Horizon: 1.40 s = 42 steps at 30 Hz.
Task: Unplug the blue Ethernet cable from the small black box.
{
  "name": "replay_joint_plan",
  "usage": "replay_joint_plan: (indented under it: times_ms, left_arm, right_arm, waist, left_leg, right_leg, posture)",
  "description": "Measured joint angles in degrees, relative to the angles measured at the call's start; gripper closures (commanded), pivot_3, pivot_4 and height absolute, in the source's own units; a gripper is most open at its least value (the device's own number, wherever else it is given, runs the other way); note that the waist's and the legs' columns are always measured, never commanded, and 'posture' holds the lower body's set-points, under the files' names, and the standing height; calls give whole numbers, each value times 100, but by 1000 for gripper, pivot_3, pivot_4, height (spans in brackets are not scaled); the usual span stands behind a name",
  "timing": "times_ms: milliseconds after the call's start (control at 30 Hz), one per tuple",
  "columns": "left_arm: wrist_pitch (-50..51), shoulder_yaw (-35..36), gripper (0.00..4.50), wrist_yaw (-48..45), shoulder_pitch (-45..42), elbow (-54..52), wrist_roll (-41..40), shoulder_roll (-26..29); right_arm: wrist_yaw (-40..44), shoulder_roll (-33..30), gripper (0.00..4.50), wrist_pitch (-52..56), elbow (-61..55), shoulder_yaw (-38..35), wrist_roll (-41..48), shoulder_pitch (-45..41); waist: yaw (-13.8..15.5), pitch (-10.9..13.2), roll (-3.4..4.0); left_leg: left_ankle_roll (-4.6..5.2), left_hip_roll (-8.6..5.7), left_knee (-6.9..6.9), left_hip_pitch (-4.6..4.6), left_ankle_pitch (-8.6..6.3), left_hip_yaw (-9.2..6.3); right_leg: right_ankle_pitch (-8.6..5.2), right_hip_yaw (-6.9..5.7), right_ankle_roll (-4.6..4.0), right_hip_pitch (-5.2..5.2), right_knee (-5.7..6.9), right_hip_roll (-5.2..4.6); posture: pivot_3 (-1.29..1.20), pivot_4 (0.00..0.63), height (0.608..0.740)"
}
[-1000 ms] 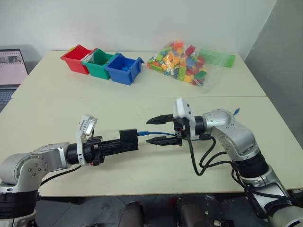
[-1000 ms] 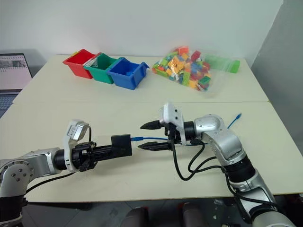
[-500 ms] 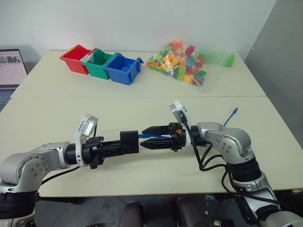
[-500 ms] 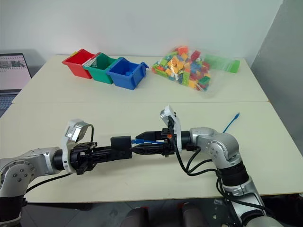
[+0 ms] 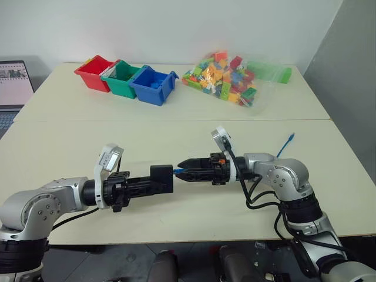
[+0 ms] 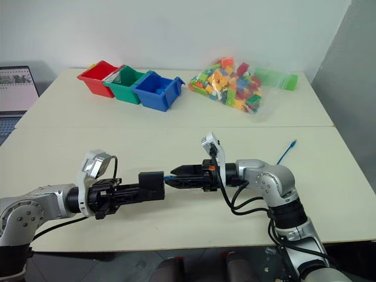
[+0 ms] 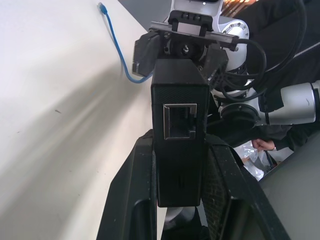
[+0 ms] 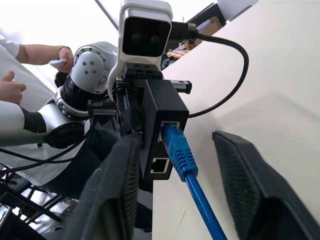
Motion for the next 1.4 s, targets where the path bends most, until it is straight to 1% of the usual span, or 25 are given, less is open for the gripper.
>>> replay_joint_plan:
  times_ms: [67,167,233,733,800,833,867,1000,1033,1267,1400]
  left_arm:
    - [-2,0,3717,-9,-1,0,1,0]
    - [-2,-1,3717,-9,-1,-1,24,-1]
    - [-1,-1,3717,-8,-1,-1,44,-1]
    - [-7,-47,3717,37,-10,-15,50,-51]
    - [-47,-48,3717,29,-9,-26,51,-55]
    - [-71,-53,3717,14,-9,-39,51,-55]
    - [-97,-67,3717,-13,-9,-61,50,-57]
    - [-184,-111,3717,-81,-9,-148,51,-63]
    - [-232,-113,3717,-99,-9,-149,53,-64]
    - [-357,-117,3717,-196,-9,-148,56,-80]
    - [-379,-117,3717,-195,-9,-146,57,-83]
  right_arm:
    - [7,-12,3364,0,0,11,-4,-17]
    - [43,-48,4133,-13,0,44,-8,-17]
    - [89,-75,4464,-53,-2,50,-11,-22]
    - [136,-216,4464,-189,-2,157,-13,-54]
    - [135,-185,3762,-108,31,92,44,-54]
    - [131,-175,3646,-104,47,75,52,-54]
    - [136,-171,3345,-102,82,50,61,-55]
    - [144,-191,2579,19,140,-60,213,-52]
    - [134,-190,2526,70,139,-93,257,-50]
    - [-5,-167,2526,466,88,-285,630,174]
    - [-207,-81,2526,611,-159,-439,834,285]
  waist:
    - [-1,0,0]
    - [0,0,0]
    - [0,0,0]
    - [0,0,0]
    - [0,0,0]
    - [0,0,0]
    - [0,0,0]
    - [0,1,0]
    - [0,1,0]
    - [0,1,0]
    - [0,1,0]
  left_leg:
    - [0,0,0,0,0,0]
    - [0,0,-1,0,0,1]
    - [0,0,-2,-1,0,1]
    - [0,0,-4,-2,0,0]
    - [0,0,-4,-2,0,1]
    - [0,0,-4,-2,0,1]
    - [0,0,-4,-2,0,0]
    - [0,0,-5,-3,0,1]
    - [0,1,-5,-3,0,1]
    - [1,1,-6,-4,0,1]
    - [1,1,-6,-6,0,0]
  right_leg:
    - [0,0,0,0,-1,0]
    - [0,0,0,0,-3,0]
    - [0,0,0,0,-4,0]
    - [0,0,0,0,-9,0]
    - [0,0,0,0,-9,0]
    - [0,1,0,0,-10,0]
    - [0,0,0,0,-10,0]
    - [0,1,0,0,-12,0]
    - [0,1,0,0,-12,0]
    - [0,1,1,0,-15,0]
    - [0,1,1,0,-17,0]
  posture:
    - [0,150,740]
    - [0,150,740]
    - [0,150,740]
    - [0,150,740]
    - [0,150,740]
    - [0,150,740]
    - [0,150,740]
    - [0,150,740]
    - [0,150,740]
    - [0,150,740]
    - [0,150,740]
